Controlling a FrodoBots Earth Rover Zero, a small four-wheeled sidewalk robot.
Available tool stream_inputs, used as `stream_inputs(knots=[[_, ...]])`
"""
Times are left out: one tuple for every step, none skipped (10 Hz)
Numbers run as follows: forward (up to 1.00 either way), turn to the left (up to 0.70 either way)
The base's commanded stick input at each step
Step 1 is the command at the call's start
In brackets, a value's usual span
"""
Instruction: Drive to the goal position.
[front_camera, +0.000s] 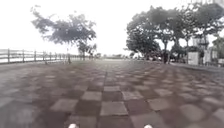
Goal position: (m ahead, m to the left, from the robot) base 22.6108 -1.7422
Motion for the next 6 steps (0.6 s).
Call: stream_inputs(knots=[[0.84,0.00],[0.84,0.00],[0.84,0.00],[0.84,0.00],[0.84,0.00],[0.84,0.00]])
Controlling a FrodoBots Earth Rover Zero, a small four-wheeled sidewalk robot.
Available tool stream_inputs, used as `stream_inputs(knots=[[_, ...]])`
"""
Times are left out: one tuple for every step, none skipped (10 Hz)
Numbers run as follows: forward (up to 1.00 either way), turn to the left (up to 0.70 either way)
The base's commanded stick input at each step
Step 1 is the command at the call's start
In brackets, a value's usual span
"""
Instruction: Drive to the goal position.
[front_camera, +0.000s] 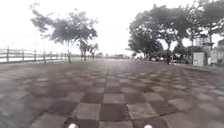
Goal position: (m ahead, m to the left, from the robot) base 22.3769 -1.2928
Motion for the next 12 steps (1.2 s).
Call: stream_inputs(knots=[[0.84,0.00],[0.84,0.00],[0.84,0.00],[0.84,0.00],[0.84,0.00],[0.90,0.00],[0.98,0.00],[0.98,0.00],[0.98,0.00],[0.98,0.00],[0.98,0.00],[0.98,0.00]])
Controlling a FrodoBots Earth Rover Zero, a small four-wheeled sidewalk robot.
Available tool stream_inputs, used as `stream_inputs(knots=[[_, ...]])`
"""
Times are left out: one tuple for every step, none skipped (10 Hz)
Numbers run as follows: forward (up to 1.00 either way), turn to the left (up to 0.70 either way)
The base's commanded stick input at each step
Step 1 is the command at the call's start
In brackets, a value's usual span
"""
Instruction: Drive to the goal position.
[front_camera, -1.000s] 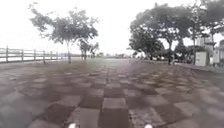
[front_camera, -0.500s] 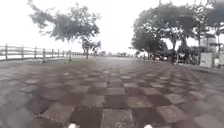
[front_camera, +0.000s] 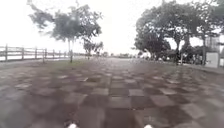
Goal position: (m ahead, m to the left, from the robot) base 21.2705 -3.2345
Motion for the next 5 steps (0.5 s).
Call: stream_inputs(knots=[[0.98,0.00],[0.98,-0.11],[0.98,-0.27],[0.98,-0.38],[0.98,-0.39]])
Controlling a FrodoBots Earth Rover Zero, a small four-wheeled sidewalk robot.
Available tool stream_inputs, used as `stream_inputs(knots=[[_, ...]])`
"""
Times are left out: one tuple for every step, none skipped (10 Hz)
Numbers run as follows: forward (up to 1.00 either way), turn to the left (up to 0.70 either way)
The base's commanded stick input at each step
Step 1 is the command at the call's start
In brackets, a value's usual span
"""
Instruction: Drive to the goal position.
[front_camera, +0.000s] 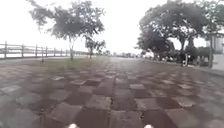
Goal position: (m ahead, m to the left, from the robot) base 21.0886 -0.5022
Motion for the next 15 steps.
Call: stream_inputs(knots=[[0.98,-0.39],[0.98,-0.39],[0.98,-0.39],[0.98,-0.39],[0.98,-0.39],[0.98,-0.39],[0.98,-0.39],[0.98,-0.39],[0.98,-0.18],[0.98,0.00],[0.98,0.00],[0.98,0.00],[0.98,0.00],[0.98,0.00],[0.98,0.00]])
